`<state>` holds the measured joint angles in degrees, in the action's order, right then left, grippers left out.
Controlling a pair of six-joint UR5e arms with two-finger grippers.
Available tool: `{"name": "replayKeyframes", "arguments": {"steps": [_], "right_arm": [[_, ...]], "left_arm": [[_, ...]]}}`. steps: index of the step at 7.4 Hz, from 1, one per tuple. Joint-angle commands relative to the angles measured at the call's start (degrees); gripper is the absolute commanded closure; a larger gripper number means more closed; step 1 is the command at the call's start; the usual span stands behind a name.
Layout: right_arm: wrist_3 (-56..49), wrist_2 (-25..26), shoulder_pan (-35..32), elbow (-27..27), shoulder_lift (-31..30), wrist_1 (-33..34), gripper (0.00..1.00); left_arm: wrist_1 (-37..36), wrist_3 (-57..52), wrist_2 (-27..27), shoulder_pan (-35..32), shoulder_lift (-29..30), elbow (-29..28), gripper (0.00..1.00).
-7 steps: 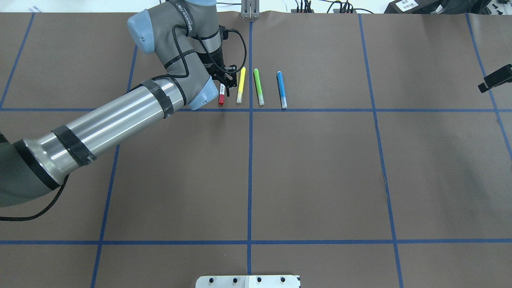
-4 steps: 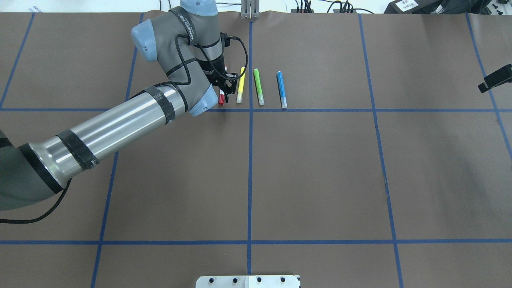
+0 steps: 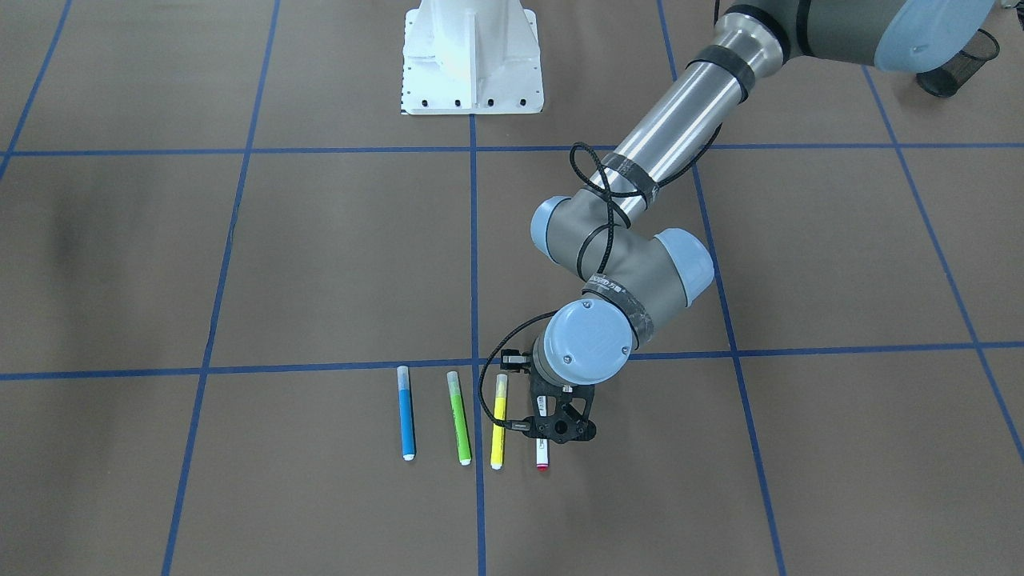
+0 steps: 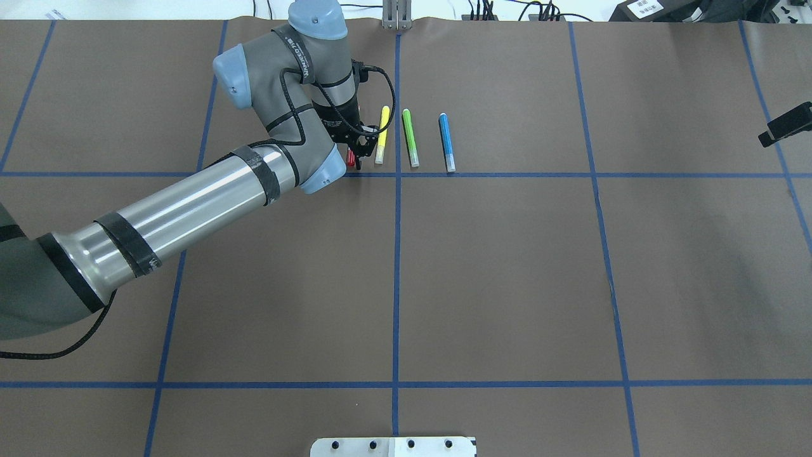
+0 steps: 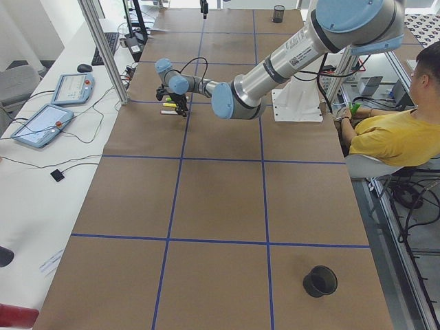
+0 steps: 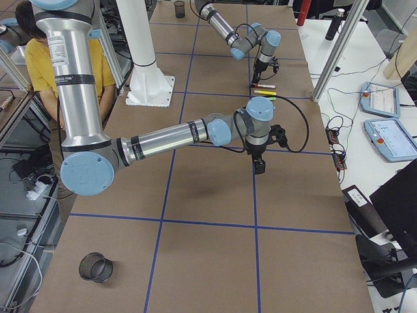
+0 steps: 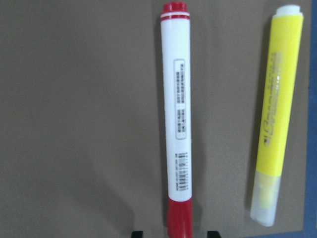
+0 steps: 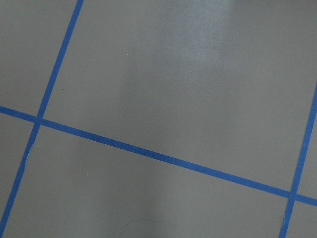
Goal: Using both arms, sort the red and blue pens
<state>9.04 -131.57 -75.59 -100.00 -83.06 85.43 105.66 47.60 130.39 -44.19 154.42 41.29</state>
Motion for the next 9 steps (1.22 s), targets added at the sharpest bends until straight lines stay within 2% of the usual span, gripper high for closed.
{"name": "replayKeyframes", "arguments": {"steps": [1,5,7,9], "right_arm": [[-0.1,0.0,0.0,0.0,0.0,0.0,0.0],[-0.1,-0.1,0.0,0.1,-0.1,0.0,0.0],[-0.1,-0.1,0.0,0.1,-0.2,0.1,0.0],[-0.1,-0.1,0.0,0.0,-0.2,0.1,0.0]], "left_arm": [[0.4,0.4,0.0,0.1,0.1,-0.2,0.62],[0.9,1.4,0.0,0.1,0.1,-0.2,0.8],[1.0,1.7,-0.5,0.1,0.1,0.1,0.98],[0.5,3.1,-0.5,-0.2,0.0,3.0,1.0]]}}
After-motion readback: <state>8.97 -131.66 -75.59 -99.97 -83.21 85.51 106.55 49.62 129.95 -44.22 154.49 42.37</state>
